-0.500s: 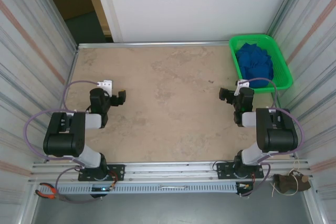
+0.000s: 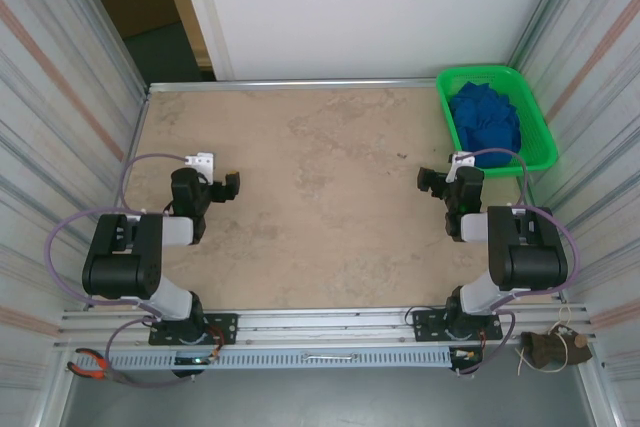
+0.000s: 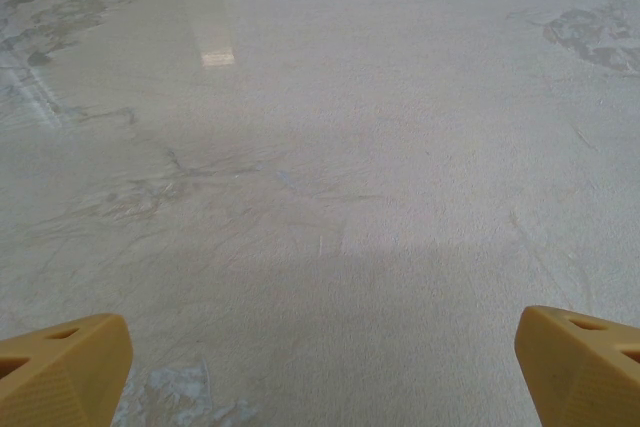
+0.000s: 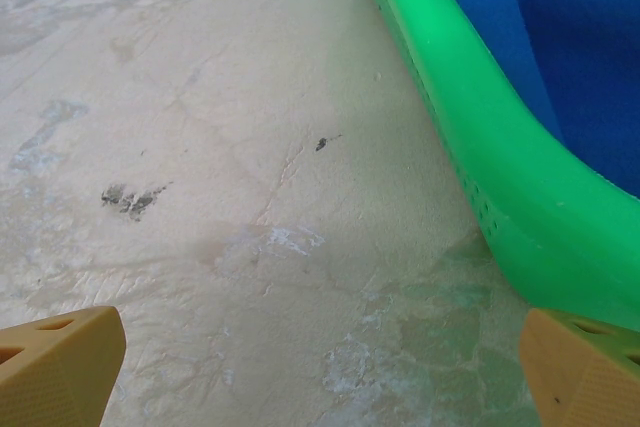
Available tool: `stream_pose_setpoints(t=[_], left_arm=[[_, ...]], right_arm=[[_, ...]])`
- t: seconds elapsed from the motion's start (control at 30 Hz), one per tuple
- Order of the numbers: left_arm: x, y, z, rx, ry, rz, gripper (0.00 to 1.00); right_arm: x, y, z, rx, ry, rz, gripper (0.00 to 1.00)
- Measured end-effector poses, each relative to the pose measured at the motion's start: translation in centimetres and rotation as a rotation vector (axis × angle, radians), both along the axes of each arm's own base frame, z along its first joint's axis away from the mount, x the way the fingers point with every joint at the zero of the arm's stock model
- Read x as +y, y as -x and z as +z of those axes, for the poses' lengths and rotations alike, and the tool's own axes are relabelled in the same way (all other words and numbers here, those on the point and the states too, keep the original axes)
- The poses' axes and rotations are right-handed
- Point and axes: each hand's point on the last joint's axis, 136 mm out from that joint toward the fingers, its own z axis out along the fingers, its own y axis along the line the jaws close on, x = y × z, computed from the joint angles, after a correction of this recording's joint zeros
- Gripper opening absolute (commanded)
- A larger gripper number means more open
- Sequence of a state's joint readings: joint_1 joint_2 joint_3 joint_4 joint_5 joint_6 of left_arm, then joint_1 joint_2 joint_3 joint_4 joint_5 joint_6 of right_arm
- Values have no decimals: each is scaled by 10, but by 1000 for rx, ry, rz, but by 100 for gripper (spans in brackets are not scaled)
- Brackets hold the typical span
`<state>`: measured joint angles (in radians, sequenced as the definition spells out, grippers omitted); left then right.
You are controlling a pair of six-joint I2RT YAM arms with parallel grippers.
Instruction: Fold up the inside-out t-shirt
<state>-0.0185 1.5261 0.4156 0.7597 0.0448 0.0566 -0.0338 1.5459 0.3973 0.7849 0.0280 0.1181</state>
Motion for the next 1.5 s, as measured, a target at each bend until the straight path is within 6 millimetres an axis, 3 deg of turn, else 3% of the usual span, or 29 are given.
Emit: stream_pose_setpoints(t=[0.73,0.87,0.97,1.03,1.13,1.2,1.3,1.5], left_arm=[[0,0,3,-6,0,2,99],[5,5,22,-28,-13,31,99],[8,4,50,-55,-29,68,99],[8,1,72,-71,-39,95,99],[4,-2,103,-76,-24,121,99],[-2,-1,118,-71,4,124,99],[-19,5,131,-26,56,100,99],[-88,27,130,121,196,-78,99]], right_arm=[[-2,2,4,2,6,-12,99],[-4,13,43,-31,22,-43,99],[-11,10,102,-95,-18,-92,99],[-16,5,156,-174,-81,-124,99],[-22,9,209,-242,-217,-167,99],[-24,11,228,-249,-285,-175,99],[-19,5,240,-191,-345,-166,99],[-30,-36,247,-28,-394,-209,97]])
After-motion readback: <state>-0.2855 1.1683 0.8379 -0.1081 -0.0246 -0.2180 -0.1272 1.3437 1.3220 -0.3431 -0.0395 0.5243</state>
